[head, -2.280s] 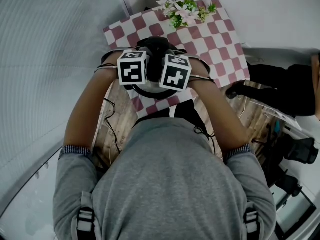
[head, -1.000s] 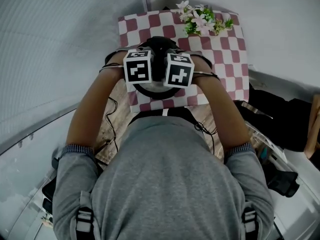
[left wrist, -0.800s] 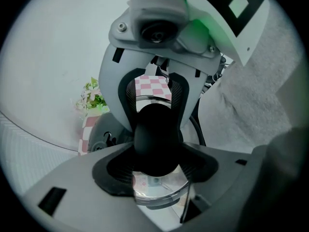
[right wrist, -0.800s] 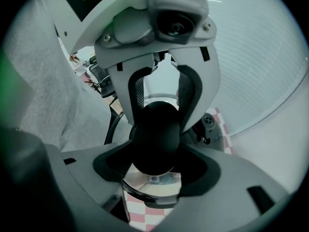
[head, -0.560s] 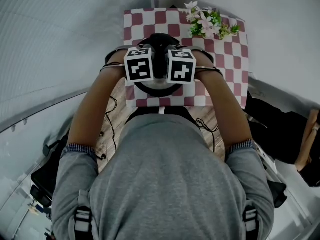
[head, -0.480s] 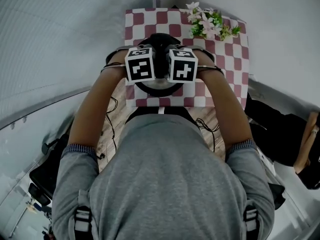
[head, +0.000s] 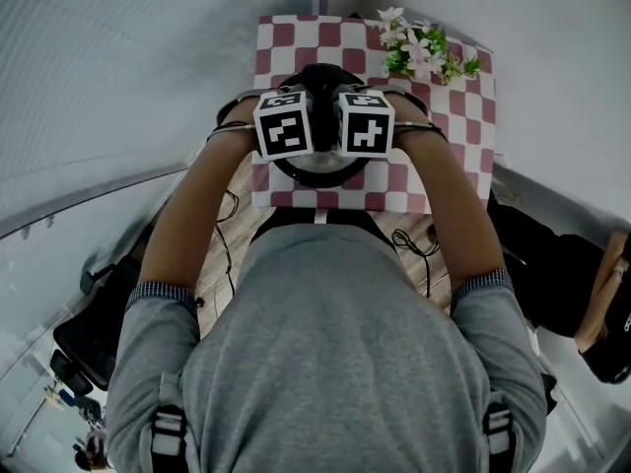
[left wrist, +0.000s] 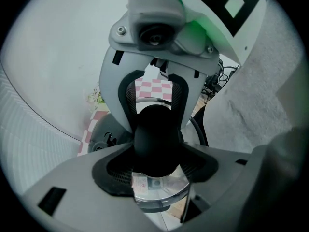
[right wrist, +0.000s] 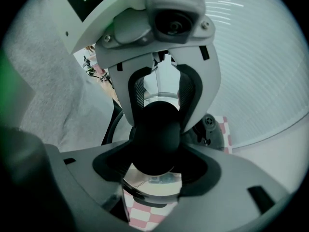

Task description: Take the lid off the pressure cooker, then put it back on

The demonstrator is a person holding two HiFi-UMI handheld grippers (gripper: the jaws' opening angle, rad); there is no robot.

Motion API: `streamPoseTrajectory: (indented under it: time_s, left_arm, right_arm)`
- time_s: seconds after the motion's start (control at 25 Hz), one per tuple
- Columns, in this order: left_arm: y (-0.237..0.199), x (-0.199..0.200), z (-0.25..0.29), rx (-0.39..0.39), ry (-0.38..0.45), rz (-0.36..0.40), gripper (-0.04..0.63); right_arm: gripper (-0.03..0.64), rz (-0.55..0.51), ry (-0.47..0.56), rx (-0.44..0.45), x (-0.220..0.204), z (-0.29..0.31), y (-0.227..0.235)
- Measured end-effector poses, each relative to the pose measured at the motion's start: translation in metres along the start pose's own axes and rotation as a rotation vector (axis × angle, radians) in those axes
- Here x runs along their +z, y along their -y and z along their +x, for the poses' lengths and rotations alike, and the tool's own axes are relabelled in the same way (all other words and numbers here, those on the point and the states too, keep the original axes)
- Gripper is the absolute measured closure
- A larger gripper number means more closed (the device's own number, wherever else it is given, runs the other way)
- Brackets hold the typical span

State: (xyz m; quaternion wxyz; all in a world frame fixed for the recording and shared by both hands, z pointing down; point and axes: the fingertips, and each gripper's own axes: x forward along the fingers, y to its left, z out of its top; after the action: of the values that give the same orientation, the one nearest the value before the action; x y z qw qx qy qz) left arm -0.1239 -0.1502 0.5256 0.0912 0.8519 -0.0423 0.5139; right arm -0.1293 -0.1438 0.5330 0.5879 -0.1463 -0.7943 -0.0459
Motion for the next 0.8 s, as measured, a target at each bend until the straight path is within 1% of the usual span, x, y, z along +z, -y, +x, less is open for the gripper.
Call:
streamPoseTrajectory:
  time_s: [0.08, 0.16, 0.24, 0.36, 0.48, 0.56, 0.68, 0.8]
  left_arm:
    - [0.0, 0.001, 0.0, 0.009, 0.02, 0.0, 0.291]
    - [-0.003, 0.001, -0.001, 0.03, 0.04, -0.004, 0.286]
    - [-0.006, 0.0, -0.003, 0.056, 0.058, -0.014, 0.262]
    - [-0.007, -0.003, -0.007, 0.096, 0.082, -0.017, 0.259]
    - [-0.008, -0.002, -0.019, 0.147, 0.112, -0.013, 0.259]
    - [-0.01, 0.0, -0.031, 0.188, 0.153, -0.024, 0.259]
    - [-0.013, 0.005, -0.05, 0.251, 0.241, -0.058, 0.259]
    - [-0.015, 0.009, -0.066, 0.321, 0.337, -0.097, 0.259]
  right_arm:
    - [0.316, 0.005, -0.001, -0.004, 0.0, 0.0, 0.0]
    - [0.31, -0.002, 0.001, -0.027, 0.0, -0.002, 0.003]
    - [0.272, -0.016, -0.004, -0.06, 0.0, -0.003, 0.006]
    - [0.261, -0.024, -0.009, -0.09, 0.0, -0.008, 0.007]
    - [0.256, -0.038, 0.009, -0.138, -0.001, -0.016, 0.01]
    - [0.256, -0.045, 0.034, -0.185, -0.001, -0.025, 0.013]
    - [0.255, -0.032, 0.083, -0.252, 0.0, -0.04, 0.014]
    - [0.256, 0.01, 0.18, -0.317, 0.003, -0.057, 0.012]
